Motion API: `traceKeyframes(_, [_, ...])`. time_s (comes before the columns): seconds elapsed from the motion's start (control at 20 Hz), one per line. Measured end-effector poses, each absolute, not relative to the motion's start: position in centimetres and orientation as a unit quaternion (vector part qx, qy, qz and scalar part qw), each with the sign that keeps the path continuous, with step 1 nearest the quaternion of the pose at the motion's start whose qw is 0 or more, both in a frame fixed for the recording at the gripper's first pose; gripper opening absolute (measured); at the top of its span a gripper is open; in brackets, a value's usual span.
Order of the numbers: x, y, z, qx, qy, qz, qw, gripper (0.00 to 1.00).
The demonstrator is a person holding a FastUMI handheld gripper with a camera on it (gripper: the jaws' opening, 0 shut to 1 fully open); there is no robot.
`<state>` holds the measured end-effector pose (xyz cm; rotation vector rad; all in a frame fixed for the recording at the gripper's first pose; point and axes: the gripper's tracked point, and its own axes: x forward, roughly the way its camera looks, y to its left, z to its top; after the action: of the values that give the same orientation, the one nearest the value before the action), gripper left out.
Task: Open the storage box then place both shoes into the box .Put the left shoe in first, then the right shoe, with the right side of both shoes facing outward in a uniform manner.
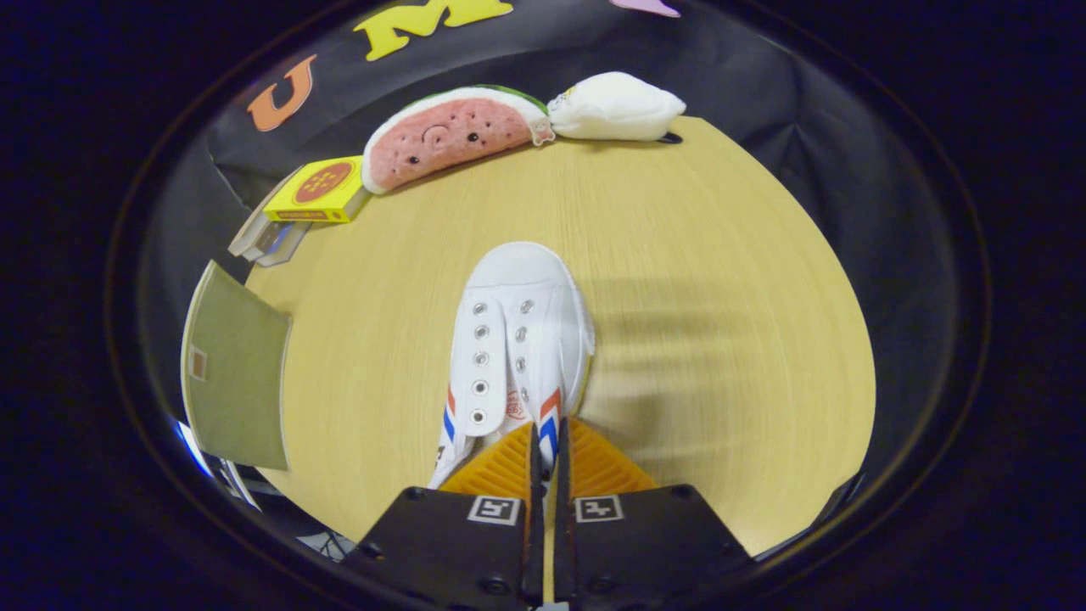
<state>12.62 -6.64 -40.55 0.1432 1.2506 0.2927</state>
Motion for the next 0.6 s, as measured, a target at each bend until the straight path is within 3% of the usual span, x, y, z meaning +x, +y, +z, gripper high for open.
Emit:
traceKeyframes(0.3, [10.6, -4.1, -35.8, 0.134, 0.573, 0.137, 0.797, 0.06])
traceKeyframes(0.6, [6.5, 3.3, -25.6, 0.141, 0.532, 0.17, 0.818, 0.06])
